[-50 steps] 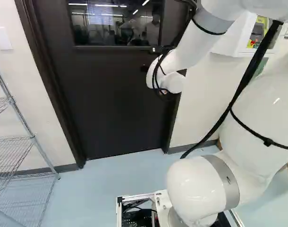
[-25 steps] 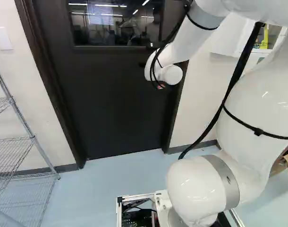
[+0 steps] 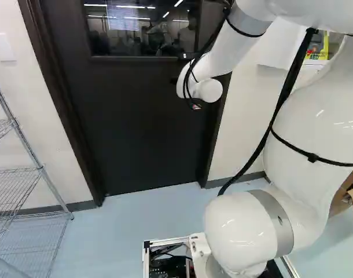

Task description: Open the door and move inside

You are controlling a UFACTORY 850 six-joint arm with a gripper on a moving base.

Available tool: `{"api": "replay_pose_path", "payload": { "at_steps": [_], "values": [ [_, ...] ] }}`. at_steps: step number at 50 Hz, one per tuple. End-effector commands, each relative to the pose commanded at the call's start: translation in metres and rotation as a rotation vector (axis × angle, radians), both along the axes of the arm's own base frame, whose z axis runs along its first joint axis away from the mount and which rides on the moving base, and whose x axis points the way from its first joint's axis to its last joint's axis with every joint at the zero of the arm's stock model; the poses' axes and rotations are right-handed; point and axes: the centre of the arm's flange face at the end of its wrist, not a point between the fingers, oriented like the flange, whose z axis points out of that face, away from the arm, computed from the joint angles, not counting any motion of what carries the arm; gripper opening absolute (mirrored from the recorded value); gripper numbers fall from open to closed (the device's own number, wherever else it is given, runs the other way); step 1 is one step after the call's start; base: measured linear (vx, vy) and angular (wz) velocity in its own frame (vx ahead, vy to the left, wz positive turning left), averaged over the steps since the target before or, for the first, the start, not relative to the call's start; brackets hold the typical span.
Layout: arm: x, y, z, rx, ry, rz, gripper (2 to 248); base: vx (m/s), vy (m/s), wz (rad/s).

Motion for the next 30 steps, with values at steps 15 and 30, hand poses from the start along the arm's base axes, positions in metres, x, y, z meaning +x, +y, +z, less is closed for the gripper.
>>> {"api": "replay_pose_path", "payload": {
  "at_steps": [15,30],
  "values": [
    [0.003,0.0,-0.016,-0.001,0.032,0.0,247,0.0,0.0,0.0],
    [0.004,0.0,-0.032,-0.002,0.065,0.0,247,0.0,0.0,0.0]
  ]
}}
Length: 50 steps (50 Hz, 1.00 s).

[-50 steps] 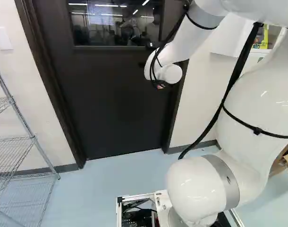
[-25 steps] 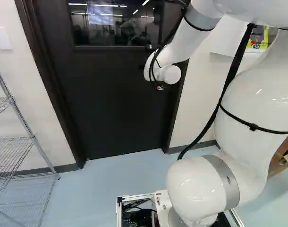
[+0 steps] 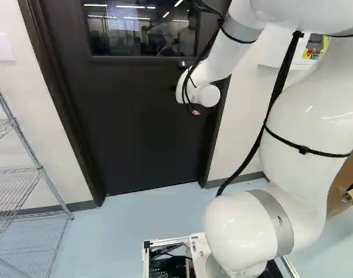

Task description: Open the door and move inside

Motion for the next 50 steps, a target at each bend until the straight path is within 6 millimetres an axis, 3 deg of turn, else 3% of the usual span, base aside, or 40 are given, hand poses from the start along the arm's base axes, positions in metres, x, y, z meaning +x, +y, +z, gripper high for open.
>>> {"api": "replay_pose_path", "payload": {
  "at_steps": [50],
  "values": [
    [0.005,0.0,-0.054,-0.004,0.11,0.0,247,0.0,0.0,0.0]
  ]
}}
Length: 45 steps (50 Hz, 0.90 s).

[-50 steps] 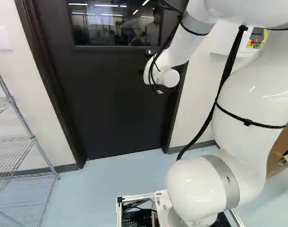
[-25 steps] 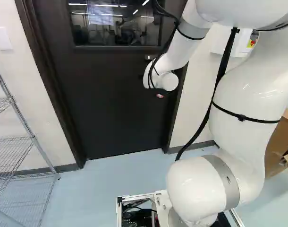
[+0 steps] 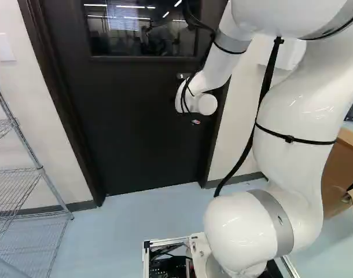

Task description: Open the door and move inside

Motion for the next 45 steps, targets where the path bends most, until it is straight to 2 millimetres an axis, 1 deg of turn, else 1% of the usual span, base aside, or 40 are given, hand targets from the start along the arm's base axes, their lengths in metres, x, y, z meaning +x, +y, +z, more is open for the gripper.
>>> {"api": "replay_pose_path", "payload": {
  "at_steps": [10,20,27,45],
  "values": [
    [0.001,0.0,-0.01,-0.001,0.02,0.0,247,0.0,0.0,0.0],
    [0.0,0.0,-0.012,-0.001,0.025,0.0,247,0.0,0.0,0.0],
    [-0.011,-0.002,-0.009,-0.001,0.022,-0.003,247,0.0,0.0,0.0],
    [-0.049,-0.009,0.01,0.0,-0.01,-0.016,247,0.0,0.0,0.0]
  ]
}}
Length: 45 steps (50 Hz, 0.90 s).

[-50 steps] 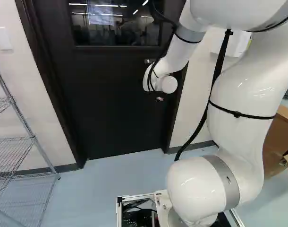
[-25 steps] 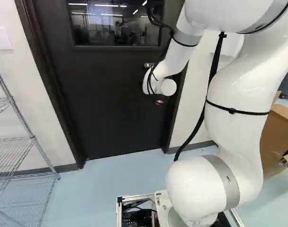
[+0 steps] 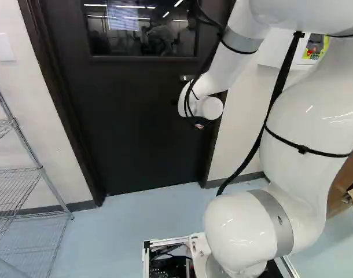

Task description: Open the door and move inside

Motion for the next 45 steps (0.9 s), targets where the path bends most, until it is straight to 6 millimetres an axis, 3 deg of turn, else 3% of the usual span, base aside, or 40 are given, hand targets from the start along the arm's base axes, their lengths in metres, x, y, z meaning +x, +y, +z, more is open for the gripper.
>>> {"api": "replay_pose_path", "payload": {
  "at_steps": [45],
  "values": [
    [-0.011,-0.002,0.047,0.002,-0.105,-0.004,247,0.0,0.0,0.0]
  ]
}}
